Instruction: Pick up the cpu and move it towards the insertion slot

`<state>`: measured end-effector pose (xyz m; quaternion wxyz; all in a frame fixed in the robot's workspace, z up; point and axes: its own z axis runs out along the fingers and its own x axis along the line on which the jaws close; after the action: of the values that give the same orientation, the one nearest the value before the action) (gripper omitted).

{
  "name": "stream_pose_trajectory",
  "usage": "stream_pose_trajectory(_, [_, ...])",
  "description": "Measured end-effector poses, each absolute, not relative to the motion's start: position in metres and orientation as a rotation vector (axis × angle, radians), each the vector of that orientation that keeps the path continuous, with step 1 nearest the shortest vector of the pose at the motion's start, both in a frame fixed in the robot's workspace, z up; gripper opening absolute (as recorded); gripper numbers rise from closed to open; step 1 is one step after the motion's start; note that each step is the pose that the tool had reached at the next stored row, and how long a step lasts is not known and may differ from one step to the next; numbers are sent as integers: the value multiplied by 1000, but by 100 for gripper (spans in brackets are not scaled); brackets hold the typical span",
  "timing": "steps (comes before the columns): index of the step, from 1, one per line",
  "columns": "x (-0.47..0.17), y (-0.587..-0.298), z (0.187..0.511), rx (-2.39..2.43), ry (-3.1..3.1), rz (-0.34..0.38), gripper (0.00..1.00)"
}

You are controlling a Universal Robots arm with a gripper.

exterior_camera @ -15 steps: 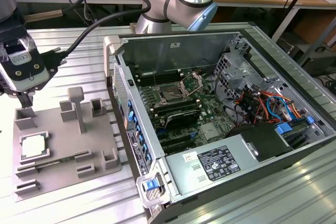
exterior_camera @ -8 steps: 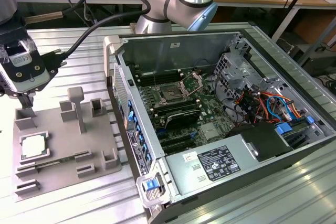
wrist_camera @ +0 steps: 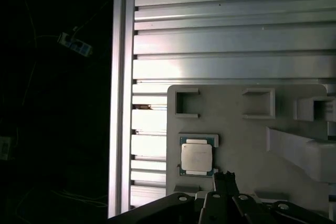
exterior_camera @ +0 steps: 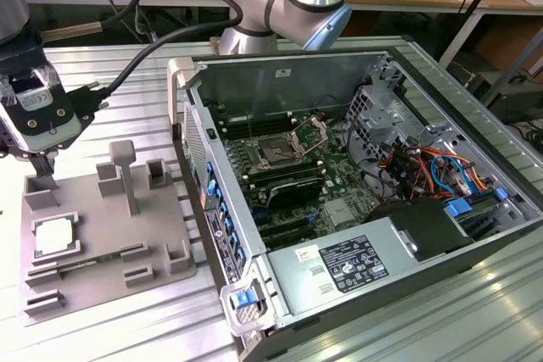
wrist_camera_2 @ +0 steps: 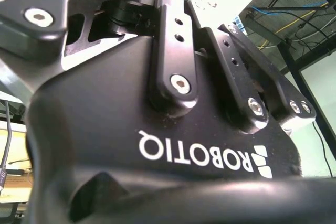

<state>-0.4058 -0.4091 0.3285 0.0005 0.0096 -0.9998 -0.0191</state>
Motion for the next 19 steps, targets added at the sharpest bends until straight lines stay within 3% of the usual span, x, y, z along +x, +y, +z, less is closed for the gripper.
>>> stream_pose_trajectory(19, [-406, -409, 324, 30, -3140, -60, 11])
